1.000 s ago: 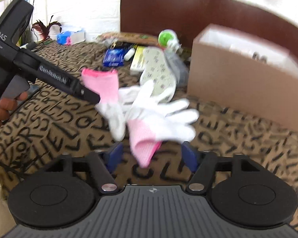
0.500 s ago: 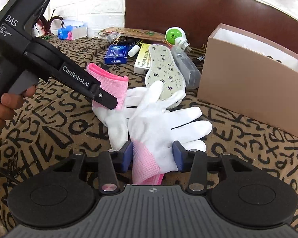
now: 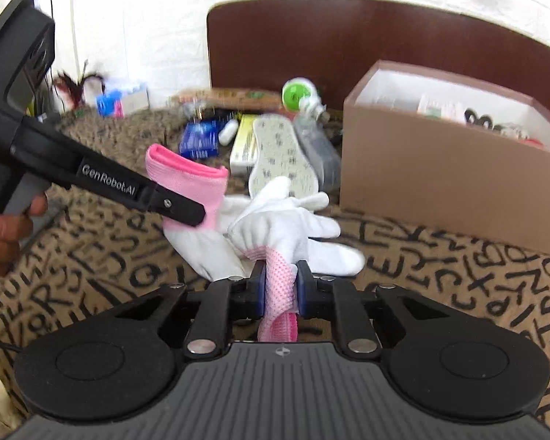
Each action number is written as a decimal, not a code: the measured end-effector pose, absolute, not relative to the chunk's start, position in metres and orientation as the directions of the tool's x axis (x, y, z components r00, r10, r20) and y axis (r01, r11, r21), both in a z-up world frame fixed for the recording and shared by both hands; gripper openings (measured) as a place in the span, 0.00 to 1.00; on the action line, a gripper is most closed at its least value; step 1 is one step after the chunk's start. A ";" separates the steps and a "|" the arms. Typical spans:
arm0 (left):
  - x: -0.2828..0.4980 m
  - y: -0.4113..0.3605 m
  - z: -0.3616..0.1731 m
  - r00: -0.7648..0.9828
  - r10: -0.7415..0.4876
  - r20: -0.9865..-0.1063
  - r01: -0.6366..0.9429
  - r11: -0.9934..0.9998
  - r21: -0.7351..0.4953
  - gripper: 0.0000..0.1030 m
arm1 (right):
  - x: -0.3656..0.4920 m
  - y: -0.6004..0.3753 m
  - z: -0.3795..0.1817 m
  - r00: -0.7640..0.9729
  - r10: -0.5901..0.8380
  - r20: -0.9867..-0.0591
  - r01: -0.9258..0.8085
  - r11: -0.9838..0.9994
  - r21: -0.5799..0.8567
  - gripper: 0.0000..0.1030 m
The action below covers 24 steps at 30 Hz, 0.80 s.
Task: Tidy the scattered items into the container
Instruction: 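Lift the gloves with both tools and carry them over the box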
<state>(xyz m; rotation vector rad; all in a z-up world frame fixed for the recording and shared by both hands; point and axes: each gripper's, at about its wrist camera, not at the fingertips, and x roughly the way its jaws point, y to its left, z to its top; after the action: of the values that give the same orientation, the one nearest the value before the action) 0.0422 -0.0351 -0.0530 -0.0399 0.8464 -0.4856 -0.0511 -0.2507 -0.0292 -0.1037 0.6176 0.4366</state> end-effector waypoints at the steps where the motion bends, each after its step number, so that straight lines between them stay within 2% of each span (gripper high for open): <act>1: 0.041 -0.038 -0.046 0.567 -0.437 -0.699 0.408 0.885 -0.222 0.05 | -0.052 -0.253 -0.024 0.735 0.371 -0.568 -0.427 0.903 0.037 0.18; 10: 0.043 -0.074 0.026 0.613 -0.538 -0.578 0.514 0.828 -0.225 0.05 | -0.056 -0.278 0.028 0.832 0.343 -0.435 -0.388 0.922 -0.015 0.18; 18: 0.061 -0.119 0.087 0.650 -0.598 -0.469 0.593 0.785 -0.180 0.05 | -0.045 -0.314 0.073 0.922 0.243 -0.301 -0.284 0.954 -0.098 0.18; 24: 0.099 -0.162 0.102 0.630 -0.624 -0.463 0.610 0.766 -0.203 0.06 | -0.016 -0.348 0.090 0.965 0.119 -0.235 -0.159 0.975 -0.156 0.18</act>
<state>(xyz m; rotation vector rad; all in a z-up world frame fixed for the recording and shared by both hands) 0.0993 -0.1624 0.1016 -0.0278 0.5406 -0.7064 -0.0165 -0.3476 0.0902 -0.1752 0.2262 0.1415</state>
